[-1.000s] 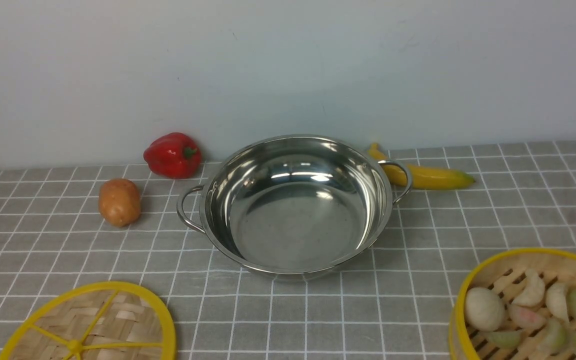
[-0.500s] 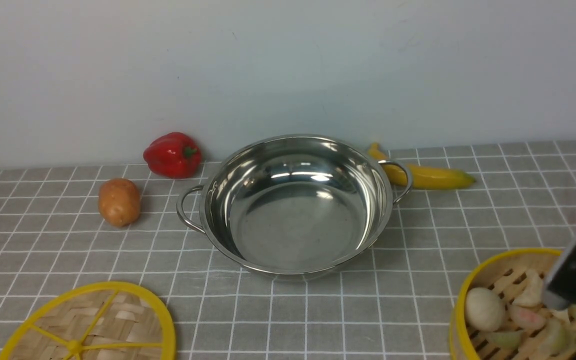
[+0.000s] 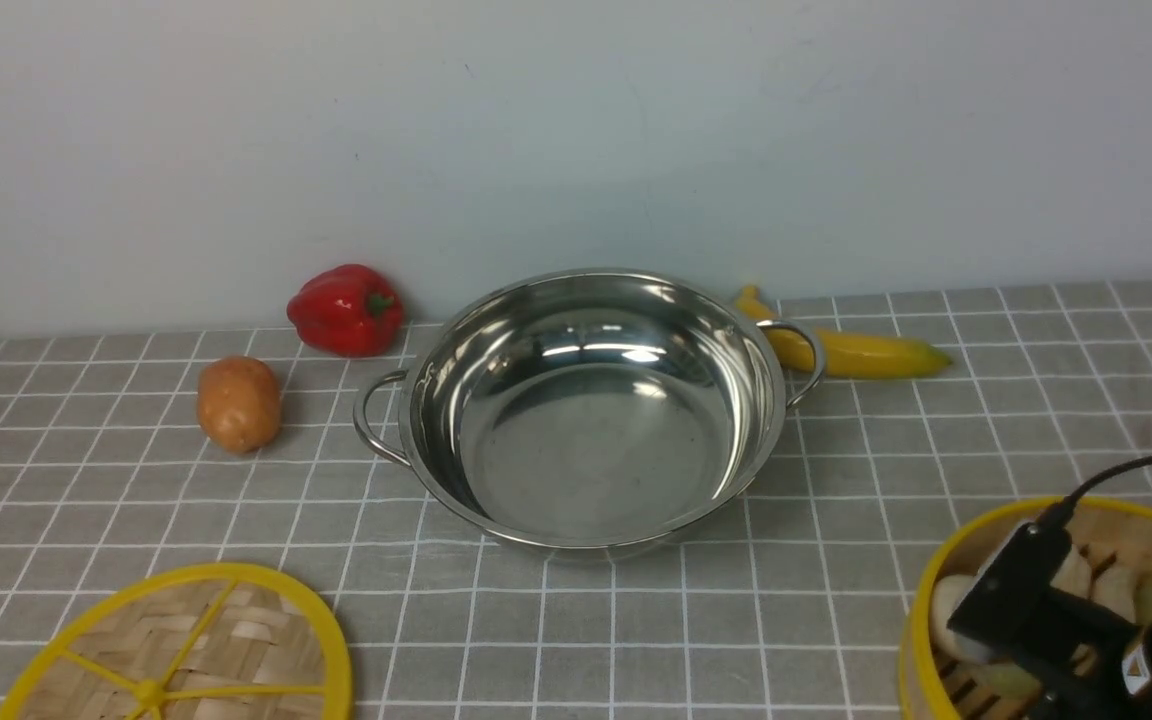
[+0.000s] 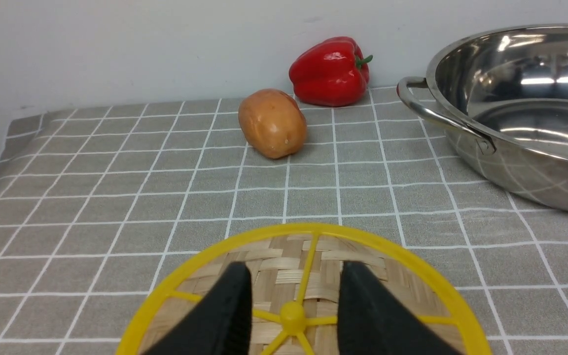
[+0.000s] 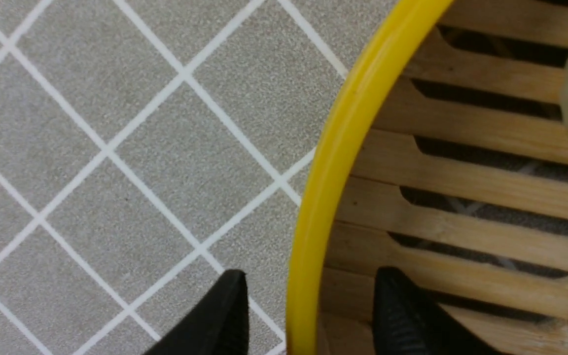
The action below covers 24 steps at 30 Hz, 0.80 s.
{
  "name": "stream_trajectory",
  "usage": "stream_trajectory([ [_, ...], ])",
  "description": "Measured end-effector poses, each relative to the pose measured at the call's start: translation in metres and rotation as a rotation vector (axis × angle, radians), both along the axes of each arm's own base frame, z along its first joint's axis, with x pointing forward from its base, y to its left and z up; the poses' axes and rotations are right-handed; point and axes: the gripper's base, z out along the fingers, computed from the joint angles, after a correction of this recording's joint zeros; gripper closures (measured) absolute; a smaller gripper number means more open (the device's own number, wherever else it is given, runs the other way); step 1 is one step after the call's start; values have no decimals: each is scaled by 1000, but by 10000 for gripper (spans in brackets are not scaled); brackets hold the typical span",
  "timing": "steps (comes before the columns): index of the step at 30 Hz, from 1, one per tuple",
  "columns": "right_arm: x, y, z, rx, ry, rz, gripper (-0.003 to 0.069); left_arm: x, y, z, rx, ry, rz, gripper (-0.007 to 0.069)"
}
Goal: Place the steamer in the pot on the grey tablecloth, and put the lid on the steamer.
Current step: 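Reach for and grasp the rim of the bamboo steamer holding the buns with the right gripper, then place the bamboo steamer basket of food into the steel pot with the right gripper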
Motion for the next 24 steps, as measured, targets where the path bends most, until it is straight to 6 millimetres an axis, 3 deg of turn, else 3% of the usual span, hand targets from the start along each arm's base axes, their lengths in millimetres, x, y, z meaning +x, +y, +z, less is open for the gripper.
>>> stream_trajectory([
  [5, 1, -1, -2, -20, 1, -3, 482, 0, 0, 0, 0, 0, 0, 382],
  [7, 1, -1, -1, -24, -1, 1, 599, 0, 0, 0, 0, 0, 0, 382],
  [14, 13, 4, 24, -11, -55, -29, 599, 0, 0, 0, 0, 0, 0, 382],
  [17, 21, 6, 59, -31, -72, -5, 593, 0, 0, 0, 0, 0, 0, 382],
  [22, 36, 8, 95, -60, -143, 25, 593, 0, 0, 0, 0, 0, 0, 382],
  [24, 47, 14, 124, -36, -224, 63, 593, 0, 0, 0, 0, 0, 0, 382],
])
